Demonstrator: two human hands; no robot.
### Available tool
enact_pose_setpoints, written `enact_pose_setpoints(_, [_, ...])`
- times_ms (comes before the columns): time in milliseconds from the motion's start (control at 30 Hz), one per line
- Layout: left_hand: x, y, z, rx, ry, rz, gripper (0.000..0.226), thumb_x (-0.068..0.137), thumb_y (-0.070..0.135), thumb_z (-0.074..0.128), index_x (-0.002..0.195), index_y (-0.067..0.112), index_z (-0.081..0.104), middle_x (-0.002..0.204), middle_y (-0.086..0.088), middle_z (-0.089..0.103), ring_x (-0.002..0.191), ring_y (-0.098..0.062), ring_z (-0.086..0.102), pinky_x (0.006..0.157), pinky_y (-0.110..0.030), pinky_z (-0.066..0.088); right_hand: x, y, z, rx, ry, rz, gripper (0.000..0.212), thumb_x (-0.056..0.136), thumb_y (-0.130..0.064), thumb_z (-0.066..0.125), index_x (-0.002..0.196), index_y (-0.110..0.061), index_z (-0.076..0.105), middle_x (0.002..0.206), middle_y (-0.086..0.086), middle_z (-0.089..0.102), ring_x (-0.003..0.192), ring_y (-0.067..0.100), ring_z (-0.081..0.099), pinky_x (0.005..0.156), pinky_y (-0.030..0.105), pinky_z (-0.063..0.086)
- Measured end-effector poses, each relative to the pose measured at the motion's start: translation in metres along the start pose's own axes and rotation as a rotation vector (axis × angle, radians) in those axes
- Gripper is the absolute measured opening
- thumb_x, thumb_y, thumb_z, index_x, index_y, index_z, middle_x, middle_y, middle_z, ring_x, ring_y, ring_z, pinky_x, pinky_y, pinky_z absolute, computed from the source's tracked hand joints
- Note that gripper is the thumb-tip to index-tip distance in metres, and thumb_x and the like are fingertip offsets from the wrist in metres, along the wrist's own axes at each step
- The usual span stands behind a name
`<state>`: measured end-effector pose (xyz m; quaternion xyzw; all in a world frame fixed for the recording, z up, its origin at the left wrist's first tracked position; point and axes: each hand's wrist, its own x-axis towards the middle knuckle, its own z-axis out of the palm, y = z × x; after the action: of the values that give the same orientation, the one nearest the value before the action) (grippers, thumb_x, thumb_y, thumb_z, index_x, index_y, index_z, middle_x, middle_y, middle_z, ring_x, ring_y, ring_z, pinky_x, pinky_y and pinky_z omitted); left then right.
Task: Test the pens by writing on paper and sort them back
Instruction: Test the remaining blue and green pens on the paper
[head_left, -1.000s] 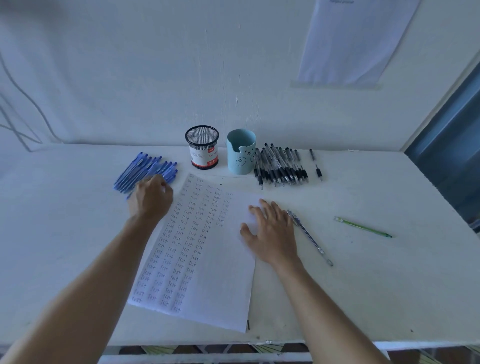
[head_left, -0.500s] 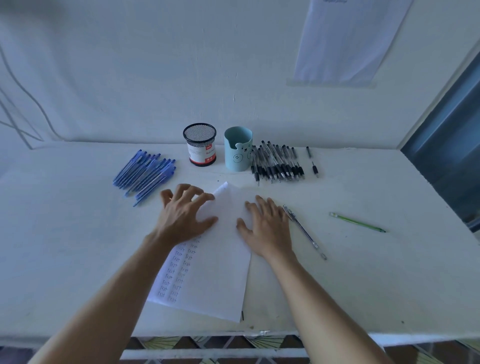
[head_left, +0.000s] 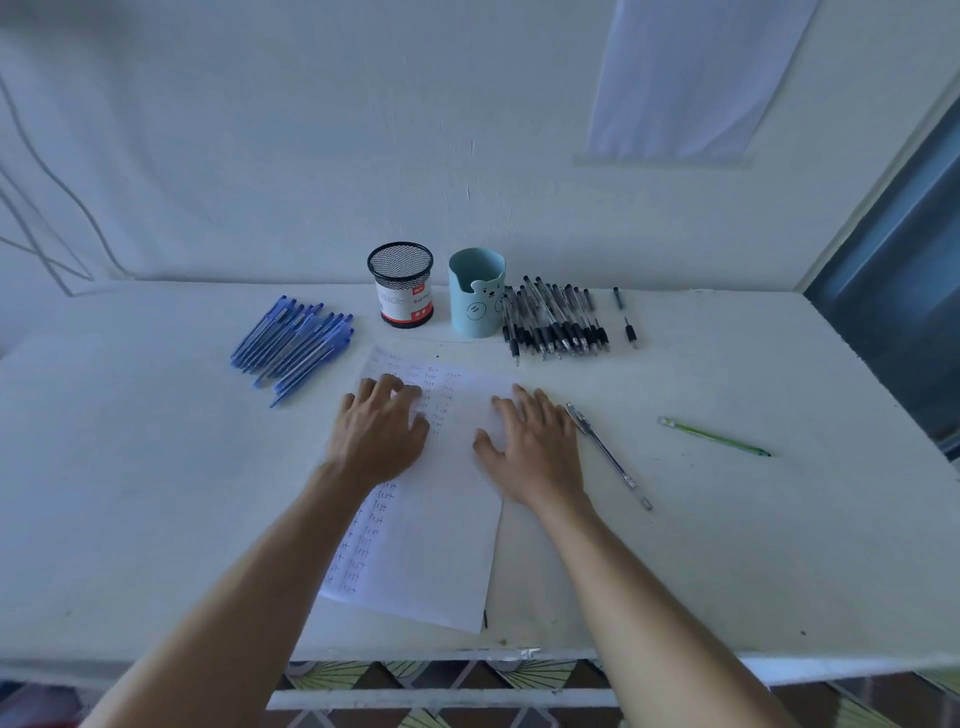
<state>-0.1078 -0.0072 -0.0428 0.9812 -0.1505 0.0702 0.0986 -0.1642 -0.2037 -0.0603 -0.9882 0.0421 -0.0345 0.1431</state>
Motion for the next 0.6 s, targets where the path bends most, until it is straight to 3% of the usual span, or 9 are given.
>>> enact_pose_setpoints(167, [-0.002,0.007,0.014,-0.004,-0.022,-0.068,0.061,0.086,0.060,0.035,0.132,0.025,0.054,0.137,0.001,0.051,0.129,-0.027,0.041,0.102,-0.043,0.031,0.004,0.004,0.002,0.118,0.023,-0.009,0.054,0.092,-0.048,0.048,0.141,-0.025,0.048,0.158,0.003,0.035,0.148,0.027,0.025,0.119,0.044,0.015])
enact_pose_setpoints(267, [-0.005,0.006,0.016,-0.033,0.014,-0.065,0.060,0.086,0.060,0.036,0.131,0.024,0.055,0.136,0.000,0.052,0.128,-0.028,0.042,0.102,-0.044,0.031,0.003,0.009,-0.008,0.393,0.158,-0.085,0.046,0.084,-0.029,0.049,0.124,-0.012,0.064,0.128,0.008,0.064,0.124,0.029,0.055,0.108,0.042,0.039])
enact_pose_setpoints(333, [-0.005,0.006,0.016,-0.038,0.023,-0.061,0.058,0.088,0.059,0.038,0.131,0.025,0.055,0.136,0.000,0.052,0.128,-0.028,0.042,0.102,-0.044,0.031,-0.002,0.017,-0.014,0.345,0.306,-0.060,0.037,0.076,-0.018,0.054,0.109,-0.015,0.070,0.111,0.002,0.070,0.108,0.027,0.063,0.094,0.043,0.048])
enact_pose_setpoints(400, [-0.005,0.005,0.017,-0.032,0.021,-0.057,0.054,0.092,0.059,0.041,0.132,0.025,0.055,0.137,0.000,0.051,0.129,-0.027,0.042,0.103,-0.045,0.031,-0.007,0.028,-0.021,0.187,0.407,0.081,0.035,0.071,-0.016,0.060,0.105,-0.020,0.071,0.109,0.000,0.069,0.105,0.030,0.062,0.085,0.044,0.047])
enact_pose_setpoints(500, [-0.005,0.004,0.017,-0.032,0.025,-0.061,0.052,0.094,0.058,0.044,0.133,0.025,0.055,0.138,0.000,0.052,0.130,-0.027,0.042,0.103,-0.045,0.031,-0.012,0.046,-0.030,0.102,0.299,0.352,0.041,0.080,-0.015,0.065,0.120,-0.018,0.066,0.122,0.009,0.061,0.111,0.038,0.054,0.084,0.045,0.042])
enact_pose_setpoints(600, [-0.005,0.006,0.017,-0.046,0.037,-0.062,0.051,0.094,0.058,0.044,0.133,0.025,0.055,0.138,0.000,0.052,0.130,-0.027,0.041,0.104,-0.045,0.031,-0.010,0.062,-0.039,0.114,0.161,0.372,0.026,0.093,-0.021,0.056,0.116,-0.021,0.068,0.115,0.011,0.061,0.107,0.037,0.054,0.083,0.039,0.044])
